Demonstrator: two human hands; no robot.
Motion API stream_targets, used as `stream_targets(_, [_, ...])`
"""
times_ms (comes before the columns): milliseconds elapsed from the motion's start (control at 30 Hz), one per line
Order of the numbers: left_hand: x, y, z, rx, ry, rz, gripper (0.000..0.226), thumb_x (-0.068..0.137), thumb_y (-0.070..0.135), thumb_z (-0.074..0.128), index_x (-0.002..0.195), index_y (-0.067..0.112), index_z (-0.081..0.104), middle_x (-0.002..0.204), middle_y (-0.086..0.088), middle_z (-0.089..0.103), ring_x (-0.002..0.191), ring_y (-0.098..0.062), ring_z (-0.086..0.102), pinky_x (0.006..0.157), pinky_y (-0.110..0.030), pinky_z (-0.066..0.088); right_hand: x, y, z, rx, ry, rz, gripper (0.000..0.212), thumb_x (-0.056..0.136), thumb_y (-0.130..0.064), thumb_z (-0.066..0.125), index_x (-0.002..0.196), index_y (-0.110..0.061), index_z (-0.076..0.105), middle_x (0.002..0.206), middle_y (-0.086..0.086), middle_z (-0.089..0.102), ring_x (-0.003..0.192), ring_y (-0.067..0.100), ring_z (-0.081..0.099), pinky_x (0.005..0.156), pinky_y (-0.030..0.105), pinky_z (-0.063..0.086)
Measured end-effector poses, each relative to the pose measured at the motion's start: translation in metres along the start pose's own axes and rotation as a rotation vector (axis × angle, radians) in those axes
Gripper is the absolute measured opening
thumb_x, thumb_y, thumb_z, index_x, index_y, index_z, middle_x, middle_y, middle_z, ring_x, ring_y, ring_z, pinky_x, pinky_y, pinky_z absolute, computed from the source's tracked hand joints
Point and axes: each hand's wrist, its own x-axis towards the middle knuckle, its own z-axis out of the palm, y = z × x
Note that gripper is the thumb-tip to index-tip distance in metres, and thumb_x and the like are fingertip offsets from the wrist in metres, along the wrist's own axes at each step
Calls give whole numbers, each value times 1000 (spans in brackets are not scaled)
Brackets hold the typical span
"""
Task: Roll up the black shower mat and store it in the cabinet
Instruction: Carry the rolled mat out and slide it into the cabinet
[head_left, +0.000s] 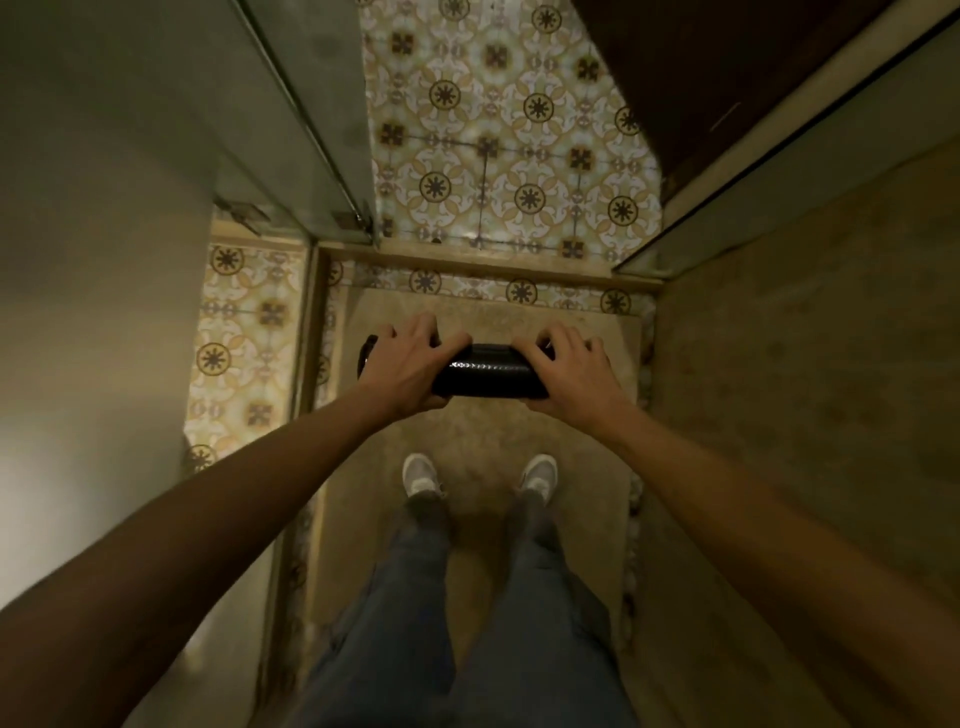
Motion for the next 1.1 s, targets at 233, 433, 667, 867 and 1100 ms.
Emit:
stream_targets(233, [-45, 7, -33, -7, 20, -11, 76, 72, 47, 76, 135, 31, 37, 113, -11, 45, 98, -30, 49, 82, -48, 43, -31, -30, -38, -8, 4, 17, 71, 81, -49, 72, 142, -27, 42, 128, 11, 48, 113, 32, 47, 87, 47, 42])
stream_targets(433, [-58, -2, -59, -5, 46, 2, 78, 72, 49, 76, 137, 33, 35, 115, -10, 45, 101, -29, 49, 83, -46, 43, -38, -47, -63, -3, 39, 34, 71, 80, -48, 74, 140, -27, 44, 126, 11, 49, 113, 32, 48, 84, 47, 43])
stream_targets(667, [-47, -19, -92, -4, 88, 54, 85, 69, 55, 78, 138, 33, 34, 118, -9, 45, 107, -27, 47, 85, -47, 43, -33, -52, -93, -29, 87, 97, 72, 78, -44, 74, 140, -27, 42, 127, 10, 48, 113, 32, 48, 88, 49, 43])
stream_targets(867, [5, -36, -121, 45, 84, 100, 84, 69, 54, 78, 138, 34, 33, 118, -8, 45, 108, -28, 47, 85, -45, 43, 0, -26, -116, -1, 114, 160, 73, 75, -42, 75, 140, -28, 44, 125, 8, 49, 110, 31, 49, 84, 45, 43])
stream_targets(1100, [116, -62, -157, 61, 27, 107, 84, 65, 53, 80, 132, 32, 36, 114, -6, 45, 101, -26, 51, 82, -46, 46, 89, 46, -136, 52, 96, 182, 73, 73, -45, 76, 137, -31, 42, 123, 9, 49, 110, 32, 49, 83, 47, 44])
